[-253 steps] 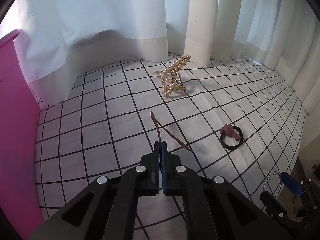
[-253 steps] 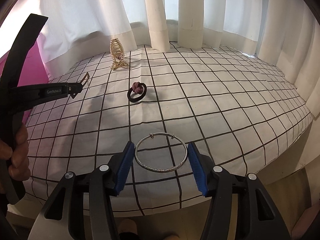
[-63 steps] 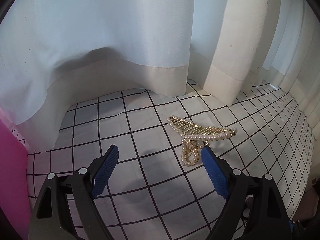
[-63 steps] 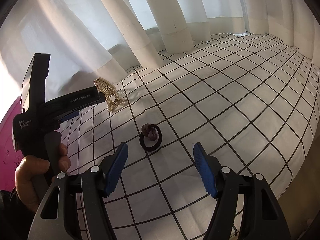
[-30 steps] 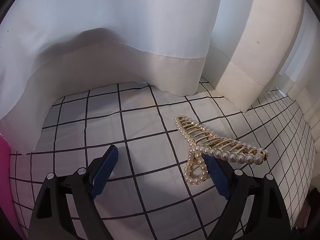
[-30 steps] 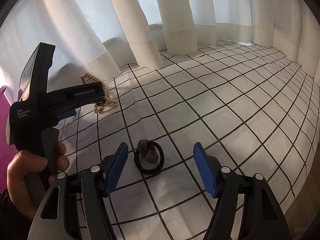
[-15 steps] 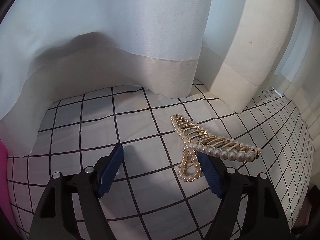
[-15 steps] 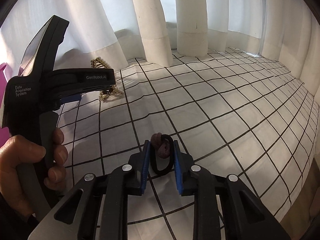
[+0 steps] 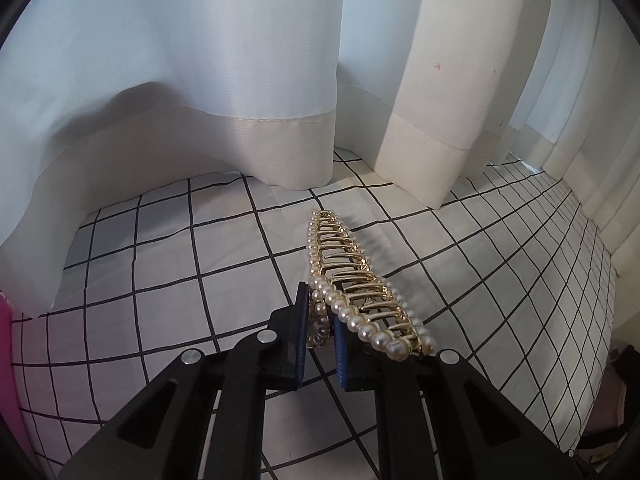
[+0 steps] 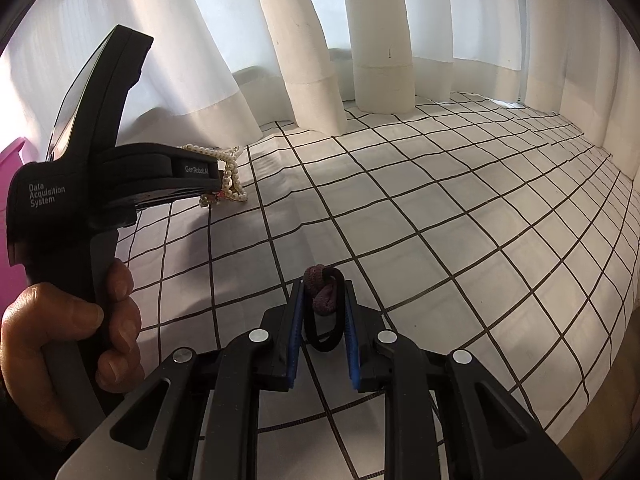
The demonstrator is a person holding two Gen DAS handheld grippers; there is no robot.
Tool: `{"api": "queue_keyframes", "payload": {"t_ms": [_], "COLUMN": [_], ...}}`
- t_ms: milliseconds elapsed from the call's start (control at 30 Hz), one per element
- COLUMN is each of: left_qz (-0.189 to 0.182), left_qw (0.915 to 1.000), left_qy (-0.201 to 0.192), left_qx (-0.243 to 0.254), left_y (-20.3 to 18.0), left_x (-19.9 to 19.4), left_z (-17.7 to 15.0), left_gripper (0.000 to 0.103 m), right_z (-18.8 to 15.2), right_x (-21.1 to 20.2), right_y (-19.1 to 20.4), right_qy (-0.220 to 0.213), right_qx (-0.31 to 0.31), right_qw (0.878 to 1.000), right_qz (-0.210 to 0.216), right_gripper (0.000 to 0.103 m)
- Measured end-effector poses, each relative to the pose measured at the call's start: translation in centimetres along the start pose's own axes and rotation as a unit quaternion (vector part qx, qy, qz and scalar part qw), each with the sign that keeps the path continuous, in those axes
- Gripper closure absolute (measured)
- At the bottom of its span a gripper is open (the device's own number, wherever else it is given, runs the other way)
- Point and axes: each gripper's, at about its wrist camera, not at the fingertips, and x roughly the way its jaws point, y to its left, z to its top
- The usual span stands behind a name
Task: Organize jewelry
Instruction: 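Lift the pearl clip and hair tie and carry both over the pink tub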
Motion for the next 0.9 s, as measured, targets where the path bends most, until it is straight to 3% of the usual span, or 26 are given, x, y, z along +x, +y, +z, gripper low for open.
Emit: {"api": "queue_keyframes", "payload": {"t_ms": [900], "left_qz": [0.013], "left_qw": [0.9994], "left_qy": [-0.022], "left_qx": [-0.022], "left_y": [0.7], "left_x": [-4.8], "left_z": [-1.6], "left_gripper": [0.095], "right_z": [-0.2], "right_x": [-3.4], "right_y": [-1.6], "right_qy": [-0.031], "right_qx": [-0.008], "right_qw": [0.999], "right_qz": [0.008], "right_gripper": [0.084]}}
